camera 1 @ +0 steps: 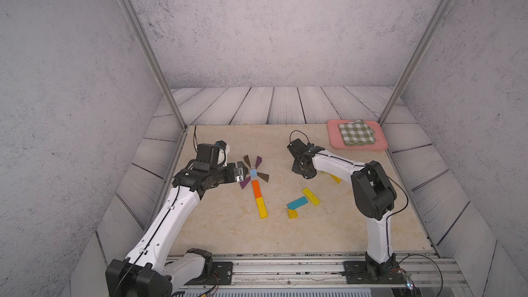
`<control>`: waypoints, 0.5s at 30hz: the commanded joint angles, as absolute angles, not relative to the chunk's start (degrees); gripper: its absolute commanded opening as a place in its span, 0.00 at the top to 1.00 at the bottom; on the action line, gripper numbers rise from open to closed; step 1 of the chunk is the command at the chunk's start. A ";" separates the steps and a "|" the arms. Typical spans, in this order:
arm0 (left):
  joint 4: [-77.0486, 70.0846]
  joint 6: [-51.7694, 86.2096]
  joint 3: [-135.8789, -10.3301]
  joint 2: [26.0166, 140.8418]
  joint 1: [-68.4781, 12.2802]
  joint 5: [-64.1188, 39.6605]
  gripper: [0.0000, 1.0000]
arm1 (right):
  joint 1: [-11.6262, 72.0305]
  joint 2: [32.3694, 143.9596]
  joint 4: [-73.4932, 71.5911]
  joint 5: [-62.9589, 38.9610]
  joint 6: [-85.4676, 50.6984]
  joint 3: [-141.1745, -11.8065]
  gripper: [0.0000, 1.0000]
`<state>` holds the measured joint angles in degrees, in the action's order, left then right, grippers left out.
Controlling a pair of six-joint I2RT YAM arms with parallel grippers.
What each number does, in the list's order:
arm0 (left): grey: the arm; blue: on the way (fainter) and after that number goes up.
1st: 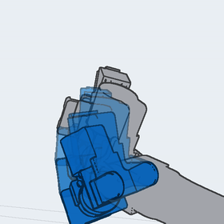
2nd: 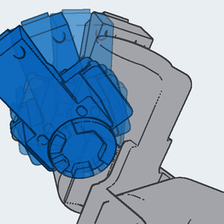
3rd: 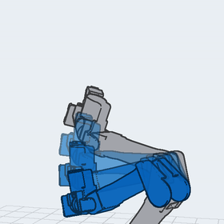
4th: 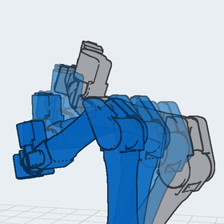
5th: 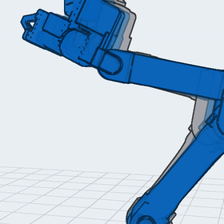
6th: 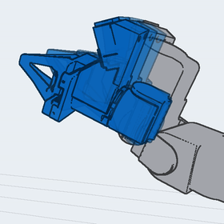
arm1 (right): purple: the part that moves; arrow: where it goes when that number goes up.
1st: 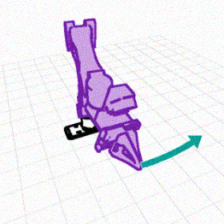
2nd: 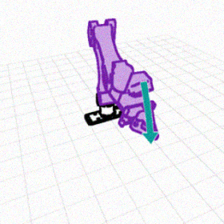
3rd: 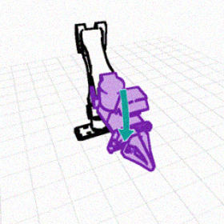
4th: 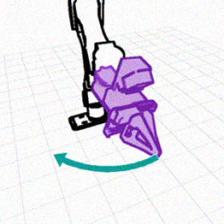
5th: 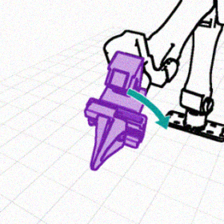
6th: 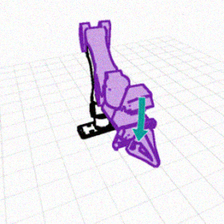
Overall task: Assemble a small pinwheel with building blocks
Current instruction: Place the building block at the center of the board.
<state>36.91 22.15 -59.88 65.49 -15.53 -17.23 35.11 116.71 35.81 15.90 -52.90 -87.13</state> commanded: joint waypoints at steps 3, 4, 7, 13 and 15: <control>35.18 23.23 -61.39 68.23 -17.61 -16.54 0.08 | 34.49 118.92 34.81 13.78 -53.97 -85.10 0.75; 35.24 23.19 -61.68 68.62 -17.82 -16.29 0.08 | 34.33 119.08 34.71 13.53 -53.90 -85.05 0.75; 35.42 22.86 -62.59 69.51 -18.17 -16.00 0.09 | 33.82 118.96 34.83 13.10 -53.57 -84.88 0.66; 35.92 22.07 -64.13 71.74 -19.28 -14.57 0.05 | 32.94 117.19 36.08 11.47 -52.07 -85.54 0.42; 36.28 21.71 -64.67 72.28 -19.68 -14.03 0.05 | 32.60 116.26 37.30 11.03 -51.06 -86.28 0.38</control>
<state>35.94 22.70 -62.72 71.61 -18.98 -15.51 33.04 117.45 35.16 11.86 -52.36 -85.21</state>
